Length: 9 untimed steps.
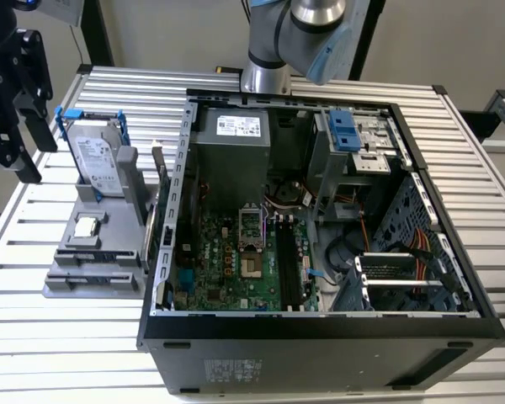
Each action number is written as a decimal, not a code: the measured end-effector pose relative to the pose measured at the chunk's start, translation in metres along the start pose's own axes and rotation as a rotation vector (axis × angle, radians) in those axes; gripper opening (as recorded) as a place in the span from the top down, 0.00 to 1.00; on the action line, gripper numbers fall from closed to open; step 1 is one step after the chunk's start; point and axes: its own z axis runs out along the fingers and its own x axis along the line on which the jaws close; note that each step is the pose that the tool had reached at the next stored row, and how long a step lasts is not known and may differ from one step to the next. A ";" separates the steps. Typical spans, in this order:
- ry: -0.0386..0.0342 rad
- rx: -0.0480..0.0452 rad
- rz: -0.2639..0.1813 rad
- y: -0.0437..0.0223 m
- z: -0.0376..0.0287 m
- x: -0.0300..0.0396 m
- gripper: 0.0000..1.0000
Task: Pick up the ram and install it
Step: 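Pick up the ram and move it above insertion slot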
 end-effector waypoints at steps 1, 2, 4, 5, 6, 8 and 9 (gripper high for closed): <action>0.0000 0.0001 0.000 0.0000 0.0003 0.0000 0.00; -0.0001 0.0002 0.000 0.0000 0.0006 0.0000 0.00; 0.0000 0.0001 0.000 0.0000 0.0010 0.0000 0.00; 0.0000 0.0001 0.000 0.0000 0.0014 0.0000 0.00; -0.0001 0.0002 0.000 0.0000 0.0018 0.0000 0.00; -0.0001 0.0001 0.000 0.0000 0.0025 0.0000 0.00; 0.0000 0.0001 0.000 0.0000 0.0030 0.0000 0.00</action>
